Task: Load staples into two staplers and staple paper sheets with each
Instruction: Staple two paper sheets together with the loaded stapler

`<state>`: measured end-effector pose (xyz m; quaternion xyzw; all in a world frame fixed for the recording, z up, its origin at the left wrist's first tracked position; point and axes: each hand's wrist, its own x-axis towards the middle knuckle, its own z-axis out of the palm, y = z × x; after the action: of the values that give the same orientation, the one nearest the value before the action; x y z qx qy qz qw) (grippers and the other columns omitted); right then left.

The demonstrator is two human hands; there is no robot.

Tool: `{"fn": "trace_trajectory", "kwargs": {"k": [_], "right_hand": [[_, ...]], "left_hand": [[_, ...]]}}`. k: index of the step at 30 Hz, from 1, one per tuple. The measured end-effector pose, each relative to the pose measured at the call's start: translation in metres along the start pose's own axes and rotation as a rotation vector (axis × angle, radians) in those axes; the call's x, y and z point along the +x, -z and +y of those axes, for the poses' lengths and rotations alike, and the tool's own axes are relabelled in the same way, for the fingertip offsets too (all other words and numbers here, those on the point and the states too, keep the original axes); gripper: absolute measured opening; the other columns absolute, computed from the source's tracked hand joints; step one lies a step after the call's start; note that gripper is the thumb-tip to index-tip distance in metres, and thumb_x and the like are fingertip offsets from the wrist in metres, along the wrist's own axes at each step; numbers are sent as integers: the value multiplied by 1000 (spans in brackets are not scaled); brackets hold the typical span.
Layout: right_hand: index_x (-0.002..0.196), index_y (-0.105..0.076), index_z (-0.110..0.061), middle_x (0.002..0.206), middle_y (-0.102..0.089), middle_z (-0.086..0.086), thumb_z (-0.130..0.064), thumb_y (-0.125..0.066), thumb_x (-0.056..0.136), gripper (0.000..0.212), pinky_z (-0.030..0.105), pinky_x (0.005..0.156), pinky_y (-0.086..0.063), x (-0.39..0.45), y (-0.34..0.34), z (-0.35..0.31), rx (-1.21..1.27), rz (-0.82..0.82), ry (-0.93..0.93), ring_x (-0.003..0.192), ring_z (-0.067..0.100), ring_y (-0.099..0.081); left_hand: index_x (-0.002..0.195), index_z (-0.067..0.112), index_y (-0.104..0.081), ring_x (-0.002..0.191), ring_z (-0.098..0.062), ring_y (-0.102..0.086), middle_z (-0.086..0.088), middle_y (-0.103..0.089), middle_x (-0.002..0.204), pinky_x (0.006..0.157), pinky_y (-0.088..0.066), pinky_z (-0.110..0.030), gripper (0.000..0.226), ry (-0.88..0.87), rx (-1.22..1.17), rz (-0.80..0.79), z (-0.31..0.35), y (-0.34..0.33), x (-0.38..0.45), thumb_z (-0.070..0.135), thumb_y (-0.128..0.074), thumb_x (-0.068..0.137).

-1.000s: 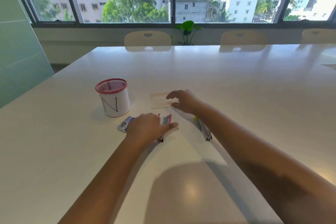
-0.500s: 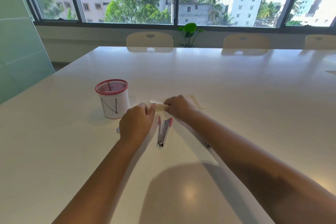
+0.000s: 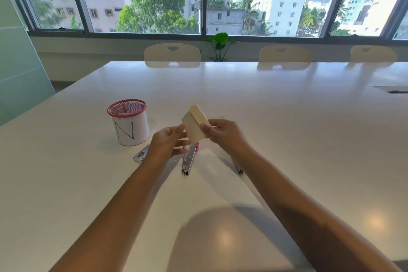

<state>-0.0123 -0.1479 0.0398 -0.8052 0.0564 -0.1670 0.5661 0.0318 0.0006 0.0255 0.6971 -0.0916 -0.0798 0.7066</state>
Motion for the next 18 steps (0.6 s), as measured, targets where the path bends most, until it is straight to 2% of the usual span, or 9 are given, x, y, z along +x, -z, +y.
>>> {"fn": "trace_trajectory", "kwargs": {"k": [3, 6, 7, 10, 12, 13, 15, 16, 18], "right_hand": [[116, -63, -8, 78, -66, -4, -25, -59, 89, 32, 27, 76, -51, -7, 0, 6, 157, -55, -112, 66, 4, -62], [119, -60, -11, 83, -67, -5, -30, -55, 92, 34, 19, 68, -48, -8, -3, 8, 135, -66, -121, 65, 2, -65], [119, -60, -12, 84, -67, -4, -31, -54, 92, 34, 16, 65, -47, -8, -3, 7, 63, -32, -90, 67, 3, -64], [110, -64, -15, 86, -63, -5, -30, -54, 92, 25, 5, 54, -39, -9, 0, 7, -166, 117, 51, 70, 6, -56], [97, -68, -15, 80, -65, -3, -24, -60, 89, 14, 6, 56, -42, -7, 1, 10, -62, 189, 74, 64, 3, -56], [86, -67, -16, 74, -65, -2, -20, -64, 86, 6, 14, 60, -49, -7, 2, 10, 41, 208, 38, 59, 4, -57], [72, -63, -18, 64, -64, 0, -16, -69, 82, 12, 29, 63, -55, -6, 3, 11, 186, 240, -29, 53, 6, -57], [69, -61, -18, 63, -63, 1, -16, -70, 81, 15, 27, 62, -54, -7, 3, 12, 192, 259, -32, 53, 7, -57], [70, -59, -17, 69, -64, 1, -16, -68, 82, 15, 15, 55, -47, -9, 4, 10, 69, 312, 38, 58, 9, -56]], "left_hand": [[107, 0, -58, 40, 0, -54, -2, -64, 71, 42, -43, -14, 26, -10, 39, 71, -1, -1, -1, 16, -59, 87], [100, 2, -61, 37, 0, -49, 8, -59, 47, 42, -40, -14, 21, -14, 42, 134, -2, 0, 1, 15, -64, 83], [96, 2, -61, 38, 1, -51, 8, -59, 45, 42, -40, -13, 18, -36, 72, 145, -2, 0, 1, 15, -64, 83], [90, 2, -61, 41, 5, -55, 2, -62, 57, 41, -42, -10, 13, -89, 123, 154, -2, -2, -1, 14, -63, 84], [90, 2, -61, 42, 4, -57, 11, -63, 49, 42, -45, -9, 13, -82, 115, 154, -3, -1, 0, 13, -63, 83], [90, 1, -62, 42, 4, -58, 12, -61, 43, 43, -46, -9, 13, -75, 112, 155, -4, -1, 0, 13, -64, 83], [90, -3, -63, 40, 2, -57, 12, -60, 39, 43, -48, -10, 16, -65, 98, 149, -4, -2, 0, 12, -64, 82], [90, -5, -63, 39, 2, -56, 11, -60, 39, 43, -48, -11, 18, -65, 85, 143, -4, -3, 0, 10, -64, 82], [92, -7, -63, 39, 0, -57, 9, -60, 39, 43, -49, -12, 19, -64, 54, 132, -3, -6, -2, 9, -64, 82]]}}
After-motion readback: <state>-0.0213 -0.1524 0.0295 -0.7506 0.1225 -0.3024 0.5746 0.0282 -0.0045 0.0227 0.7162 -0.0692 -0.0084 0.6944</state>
